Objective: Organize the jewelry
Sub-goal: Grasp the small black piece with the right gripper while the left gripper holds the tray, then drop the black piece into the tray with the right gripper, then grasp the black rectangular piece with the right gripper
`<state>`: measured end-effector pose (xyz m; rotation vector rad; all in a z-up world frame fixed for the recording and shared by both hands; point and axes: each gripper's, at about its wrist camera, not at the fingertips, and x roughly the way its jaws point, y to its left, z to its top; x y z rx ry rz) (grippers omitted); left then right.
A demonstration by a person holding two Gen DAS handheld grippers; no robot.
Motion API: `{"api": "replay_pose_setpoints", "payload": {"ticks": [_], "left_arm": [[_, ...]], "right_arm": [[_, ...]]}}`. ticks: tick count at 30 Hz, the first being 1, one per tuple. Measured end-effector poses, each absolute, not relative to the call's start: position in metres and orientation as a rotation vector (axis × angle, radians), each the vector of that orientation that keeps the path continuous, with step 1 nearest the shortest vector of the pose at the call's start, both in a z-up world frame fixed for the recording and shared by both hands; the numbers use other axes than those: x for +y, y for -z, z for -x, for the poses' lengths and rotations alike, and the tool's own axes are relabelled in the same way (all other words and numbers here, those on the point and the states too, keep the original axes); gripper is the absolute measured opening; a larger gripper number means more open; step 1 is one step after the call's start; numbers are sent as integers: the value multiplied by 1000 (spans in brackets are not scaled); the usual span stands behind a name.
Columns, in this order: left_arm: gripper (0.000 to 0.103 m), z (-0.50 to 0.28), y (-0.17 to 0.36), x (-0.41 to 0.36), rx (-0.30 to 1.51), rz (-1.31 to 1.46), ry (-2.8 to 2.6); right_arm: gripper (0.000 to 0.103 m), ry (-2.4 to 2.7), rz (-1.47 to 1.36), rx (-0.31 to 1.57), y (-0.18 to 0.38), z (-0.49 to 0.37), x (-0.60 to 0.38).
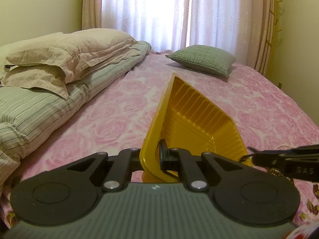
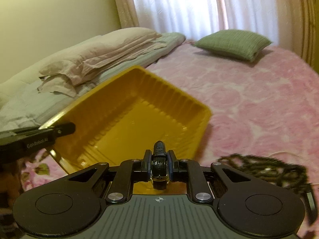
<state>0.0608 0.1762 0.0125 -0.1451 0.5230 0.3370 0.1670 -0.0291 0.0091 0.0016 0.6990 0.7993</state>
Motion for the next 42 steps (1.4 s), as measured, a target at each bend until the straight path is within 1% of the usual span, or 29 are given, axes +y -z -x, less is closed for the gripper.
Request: {"api": "replay_pose_setpoints", "payload": {"ticks": [3, 4, 5, 6, 8, 15, 26, 32, 42], "left_arm": [[7, -60, -11, 177, 526, 159, -346], [7, -60, -10, 178, 526, 163, -352], [7, -59, -10, 178, 524, 163, -354], [7, -58, -9, 180, 526, 173, -360], [7, -57, -7, 182, 529, 188, -364], [7, -52, -5, 186, 535, 208, -378], [7, -48, -6, 179, 530, 212, -405], [7, -50, -7, 178, 530, 210, -408], [7, -50, -8, 179, 532, 208, -410]], "right_arm": [[16, -846, -36, 702, -7, -168, -20], [18, -840, -44, 695, -8, -169, -20], [24, -830, -54, 686, -10, -166, -23], [35, -822, -60, 675, -11, -166, -25], [42, -801, -64, 655, -15, -165, -34], [42, -604, -17, 608, -14, -164, -96], [42, -310, 77, 678, 25, -157, -204], [42, -273, 115, 699, 41, -154, -222], [42, -297, 183, 715, 57, -189, -215]]}}
